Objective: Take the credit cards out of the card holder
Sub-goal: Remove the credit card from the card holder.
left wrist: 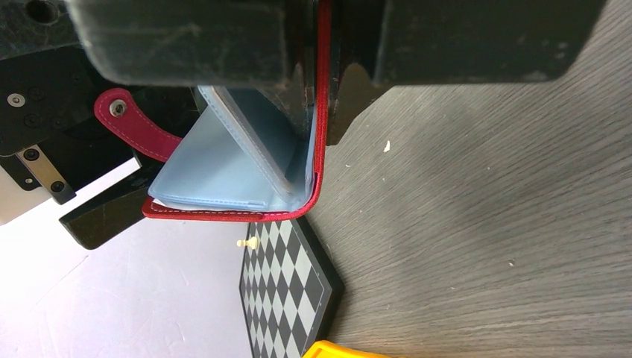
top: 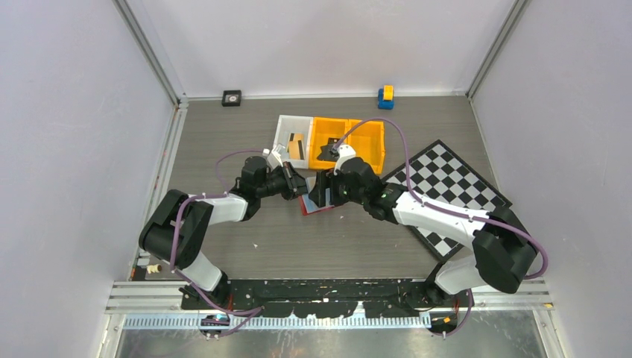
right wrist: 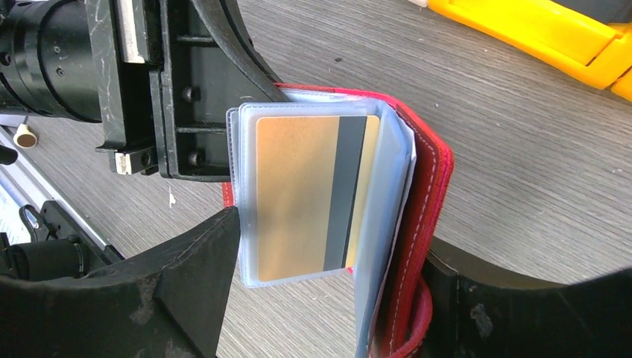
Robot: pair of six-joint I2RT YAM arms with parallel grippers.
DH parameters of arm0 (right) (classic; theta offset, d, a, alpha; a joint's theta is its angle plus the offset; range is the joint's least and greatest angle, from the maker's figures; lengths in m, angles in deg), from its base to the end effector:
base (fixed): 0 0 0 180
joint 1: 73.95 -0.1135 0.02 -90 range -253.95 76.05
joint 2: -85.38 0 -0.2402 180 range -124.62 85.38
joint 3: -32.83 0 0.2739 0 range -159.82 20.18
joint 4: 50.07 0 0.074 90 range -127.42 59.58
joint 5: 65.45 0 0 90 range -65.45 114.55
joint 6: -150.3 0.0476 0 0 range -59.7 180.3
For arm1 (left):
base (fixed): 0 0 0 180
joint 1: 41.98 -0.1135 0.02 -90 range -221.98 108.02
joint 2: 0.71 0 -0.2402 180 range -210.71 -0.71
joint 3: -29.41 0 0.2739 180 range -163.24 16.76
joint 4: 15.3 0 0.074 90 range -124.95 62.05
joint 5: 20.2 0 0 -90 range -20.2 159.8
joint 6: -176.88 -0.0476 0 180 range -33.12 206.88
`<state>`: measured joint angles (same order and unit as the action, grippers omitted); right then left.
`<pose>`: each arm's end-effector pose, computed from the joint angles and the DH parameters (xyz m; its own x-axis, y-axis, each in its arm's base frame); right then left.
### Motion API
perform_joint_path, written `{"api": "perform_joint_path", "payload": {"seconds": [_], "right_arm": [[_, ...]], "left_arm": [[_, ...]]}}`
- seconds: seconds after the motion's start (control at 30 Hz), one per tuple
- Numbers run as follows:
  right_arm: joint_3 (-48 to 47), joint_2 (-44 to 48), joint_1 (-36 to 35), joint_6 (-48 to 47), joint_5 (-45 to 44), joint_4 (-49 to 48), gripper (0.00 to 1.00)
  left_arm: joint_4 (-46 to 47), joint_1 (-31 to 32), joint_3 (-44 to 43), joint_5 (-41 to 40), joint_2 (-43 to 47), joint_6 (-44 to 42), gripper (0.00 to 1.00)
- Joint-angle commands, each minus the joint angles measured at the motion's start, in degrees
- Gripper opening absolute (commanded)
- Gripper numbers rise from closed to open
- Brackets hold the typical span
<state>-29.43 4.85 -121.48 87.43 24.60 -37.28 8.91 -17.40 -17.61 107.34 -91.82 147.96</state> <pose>0.2327 0.2543 0.2018 -0.6466 -0.0310 -0.7622 -0.4981 0.7740 0.3910 0.2848 -0.1622 0.1251 -0.8943 -0.3541 -0.2734 0.1408 0.3572 -0.9233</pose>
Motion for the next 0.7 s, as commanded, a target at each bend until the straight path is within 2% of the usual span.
{"api": "perform_joint_path", "payload": {"seconds": [0.0,0.2,0.27,0.3,0.4,0.63,0.67], "right_arm": [[-3.3,0.3,-0.3,-0.6,-3.0,2.3,0.75],[-3.7,0.7,-0.4,-1.2,-6.9,4.3,0.71],[-3.2,1.0,-0.4,-0.9,-5.9,3.3,0.56],[-3.0,1.3,-0.4,-0.8,-5.0,2.4,0.52],[-2.1,2.1,-0.3,0.0,-4.4,1.1,0.51],[-0.3,3.5,1.1,1.7,-2.6,-2.1,0.4],[0.0,3.6,1.6,2.1,-2.1,-2.3,0.39]], "left_arm": [[2.8,-0.4,-1.5,1.1,1.8,0.1,0.0],[2.2,-0.5,-1.4,0.7,2.1,0.0,0.0],[2.3,-0.5,-1.4,0.8,2.1,0.0,0.0],[2.4,-0.5,-1.5,0.9,2.1,0.1,0.0],[2.5,-0.5,-1.4,0.9,2.0,0.1,0.0],[5.1,-0.6,-1.0,1.8,1.6,1.3,0.0],[5.7,-0.6,-0.9,1.9,1.6,1.6,0.03]]}}
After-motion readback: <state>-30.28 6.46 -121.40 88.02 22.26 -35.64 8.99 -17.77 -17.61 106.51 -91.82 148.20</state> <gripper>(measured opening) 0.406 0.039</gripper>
